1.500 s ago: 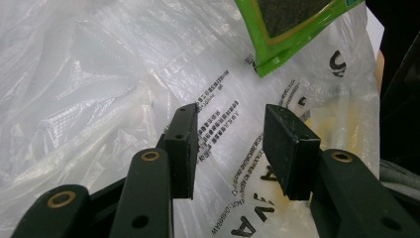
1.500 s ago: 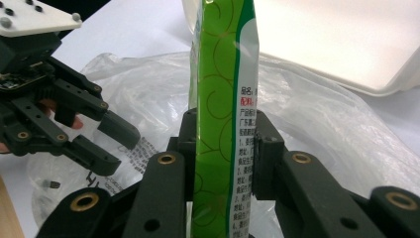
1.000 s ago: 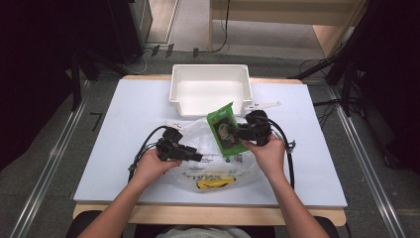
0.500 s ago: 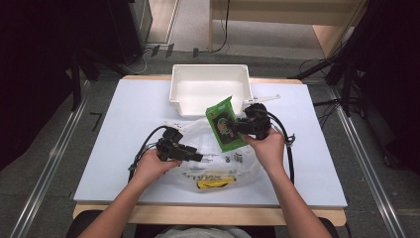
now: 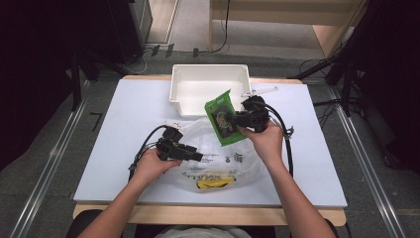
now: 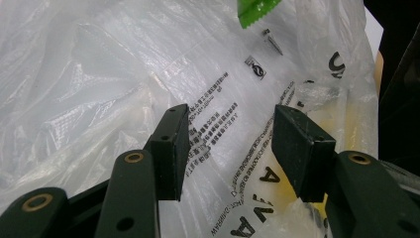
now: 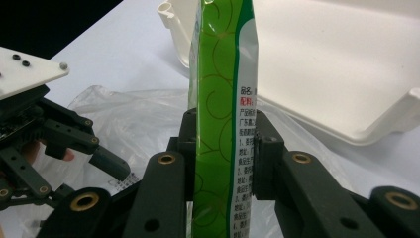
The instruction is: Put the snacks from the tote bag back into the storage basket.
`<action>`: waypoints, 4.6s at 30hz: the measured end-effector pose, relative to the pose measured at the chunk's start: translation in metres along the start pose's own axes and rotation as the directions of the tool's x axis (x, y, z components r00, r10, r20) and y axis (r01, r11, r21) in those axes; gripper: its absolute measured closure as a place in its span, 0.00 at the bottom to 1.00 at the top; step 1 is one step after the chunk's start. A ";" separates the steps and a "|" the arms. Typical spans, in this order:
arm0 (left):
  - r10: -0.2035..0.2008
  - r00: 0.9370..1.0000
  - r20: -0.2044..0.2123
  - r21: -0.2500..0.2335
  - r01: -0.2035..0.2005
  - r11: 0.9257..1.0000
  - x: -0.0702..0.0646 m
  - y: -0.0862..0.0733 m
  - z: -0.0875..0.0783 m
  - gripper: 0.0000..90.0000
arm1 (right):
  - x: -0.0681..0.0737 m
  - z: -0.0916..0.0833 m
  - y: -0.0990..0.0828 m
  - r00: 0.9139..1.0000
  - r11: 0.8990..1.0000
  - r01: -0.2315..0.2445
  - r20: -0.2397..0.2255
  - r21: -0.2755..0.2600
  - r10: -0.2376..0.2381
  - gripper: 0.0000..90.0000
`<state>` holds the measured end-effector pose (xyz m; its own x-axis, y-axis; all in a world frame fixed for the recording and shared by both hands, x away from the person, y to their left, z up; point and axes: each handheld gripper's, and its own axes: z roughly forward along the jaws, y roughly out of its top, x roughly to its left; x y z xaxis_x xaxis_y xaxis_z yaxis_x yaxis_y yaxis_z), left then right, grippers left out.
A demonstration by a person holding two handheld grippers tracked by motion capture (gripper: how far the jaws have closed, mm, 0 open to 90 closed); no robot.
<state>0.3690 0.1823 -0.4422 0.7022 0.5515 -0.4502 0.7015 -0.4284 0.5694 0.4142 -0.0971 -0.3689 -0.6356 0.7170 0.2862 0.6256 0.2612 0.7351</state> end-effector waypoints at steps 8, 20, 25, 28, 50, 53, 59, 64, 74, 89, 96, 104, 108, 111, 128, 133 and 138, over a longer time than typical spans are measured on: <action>0.001 1.000 -0.001 0.003 -0.001 1.000 0.000 0.000 0.001 0.56 | -0.002 0.004 0.013 1.000 1.000 0.000 0.008 -0.003 0.000 0.82; -0.002 1.000 0.001 0.003 0.002 1.000 0.001 0.000 0.001 0.56 | -0.005 0.009 0.031 1.000 1.000 0.003 0.026 -0.005 -0.003 0.82; -0.001 1.000 0.000 0.001 0.001 1.000 0.001 0.000 0.001 0.56 | -0.006 0.011 0.037 0.999 1.000 0.007 0.036 -0.004 -0.007 0.82; -0.001 1.000 0.000 0.003 0.001 1.000 0.001 0.000 0.001 0.56 | -0.007 0.013 0.041 0.999 1.000 0.008 0.037 -0.001 -0.008 0.82; -0.002 1.000 0.000 0.000 0.002 1.000 0.001 0.000 0.001 0.56 | -0.012 0.029 0.073 0.997 1.000 0.014 0.079 0.000 -0.014 0.82; -0.002 1.000 -0.001 -0.001 0.002 1.000 0.002 0.000 0.000 0.56 | -0.014 0.035 0.079 0.995 1.000 0.028 0.100 0.011 -0.029 0.82; -0.002 1.000 -0.002 0.002 0.002 1.000 0.002 0.001 0.000 0.56 | -0.019 0.039 0.087 0.994 1.000 0.011 0.110 -0.002 -0.011 0.82; -0.001 1.000 0.003 -0.001 0.001 1.000 0.003 0.000 0.000 0.56 | -0.027 0.044 0.095 0.993 1.000 -0.014 0.116 -0.011 0.015 0.82; -0.004 1.000 0.003 0.000 0.004 1.000 0.004 0.000 -0.001 0.56 | -0.038 0.055 0.111 0.991 0.998 -0.048 0.126 -0.036 0.052 0.82; -0.007 1.000 0.009 0.004 0.007 1.000 0.006 0.000 -0.001 0.56 | -0.055 0.086 0.133 0.986 0.993 -0.105 0.123 -0.046 0.110 0.82; -0.005 1.000 0.010 0.004 0.005 1.000 0.007 0.000 0.000 0.57 | -0.065 0.107 0.143 0.980 0.993 -0.113 0.159 -0.044 0.119 0.82; -0.002 1.000 0.016 0.013 0.001 1.000 0.006 0.000 0.002 0.57 | -0.073 0.126 0.156 0.974 0.990 -0.124 0.182 -0.067 0.135 0.82; -0.001 1.000 0.022 0.013 0.000 1.000 0.006 0.000 0.002 0.57 | -0.076 0.135 0.160 0.969 0.989 -0.134 0.199 -0.060 0.144 0.82; -0.003 1.000 0.026 0.014 0.002 1.000 0.007 0.000 0.002 0.57 | -0.079 0.143 0.160 0.966 0.985 -0.146 0.200 -0.096 0.162 0.82; -0.010 1.000 0.024 0.026 0.010 1.000 0.008 0.000 0.004 0.57 | -0.088 0.162 0.143 0.971 0.994 -0.109 0.209 -0.031 0.113 0.82; -0.013 1.000 0.028 0.030 0.012 0.999 0.007 0.000 0.006 0.57 | -0.093 0.165 0.135 0.973 0.988 -0.148 0.174 -0.033 0.151 0.82; -0.014 1.000 0.027 0.033 0.013 0.999 0.007 -0.001 0.007 0.57 | -0.096 0.165 0.134 0.972 0.986 -0.162 0.168 -0.027 0.164 0.79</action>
<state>0.3747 0.1820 -0.4504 0.6955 0.5377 -0.4767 0.7142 -0.4443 0.5409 0.6337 -0.0248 -0.3994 -0.4389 0.8486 0.2954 0.7081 0.1242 0.6951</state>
